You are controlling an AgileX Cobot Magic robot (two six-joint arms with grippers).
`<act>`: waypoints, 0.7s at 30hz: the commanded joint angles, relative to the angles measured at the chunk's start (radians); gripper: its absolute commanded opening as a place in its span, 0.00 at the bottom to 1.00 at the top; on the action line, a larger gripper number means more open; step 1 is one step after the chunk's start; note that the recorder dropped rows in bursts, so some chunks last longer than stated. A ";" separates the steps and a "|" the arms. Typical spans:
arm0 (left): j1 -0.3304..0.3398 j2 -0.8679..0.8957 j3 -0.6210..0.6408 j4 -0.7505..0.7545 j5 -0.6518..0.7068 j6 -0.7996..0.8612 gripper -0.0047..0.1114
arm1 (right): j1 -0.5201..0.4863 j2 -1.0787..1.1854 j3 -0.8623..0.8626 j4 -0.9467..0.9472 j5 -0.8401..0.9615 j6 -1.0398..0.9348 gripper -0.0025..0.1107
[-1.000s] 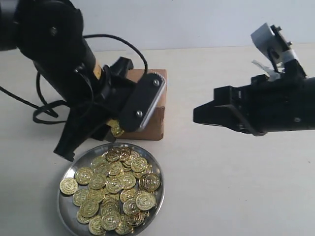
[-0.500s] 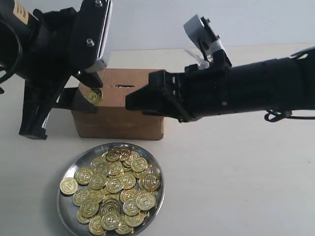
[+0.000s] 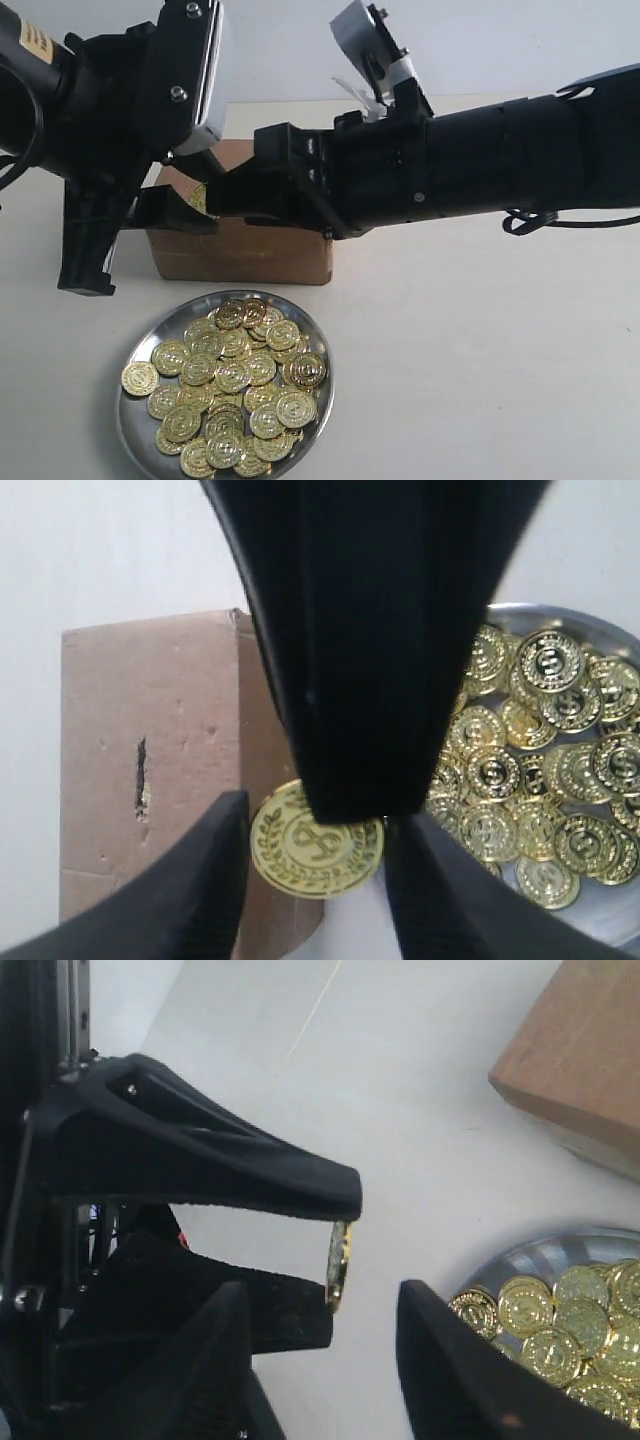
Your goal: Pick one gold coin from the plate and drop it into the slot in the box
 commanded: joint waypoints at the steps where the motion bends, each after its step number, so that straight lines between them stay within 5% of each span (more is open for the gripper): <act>1: 0.002 -0.006 0.006 -0.078 -0.024 0.025 0.35 | 0.027 0.000 -0.027 0.000 -0.044 -0.007 0.42; 11: 0.002 -0.028 0.006 -0.118 -0.026 0.043 0.35 | 0.027 0.000 -0.029 0.000 -0.072 0.011 0.39; 14: 0.002 -0.028 0.006 -0.118 -0.028 0.043 0.35 | 0.027 0.000 -0.029 0.000 -0.072 0.011 0.29; 18: 0.002 -0.028 0.006 -0.118 -0.031 0.043 0.35 | 0.027 0.000 -0.029 0.000 -0.072 0.011 0.02; 21: 0.002 -0.028 0.006 -0.118 -0.036 0.045 0.37 | 0.027 0.000 -0.029 0.000 -0.072 0.014 0.02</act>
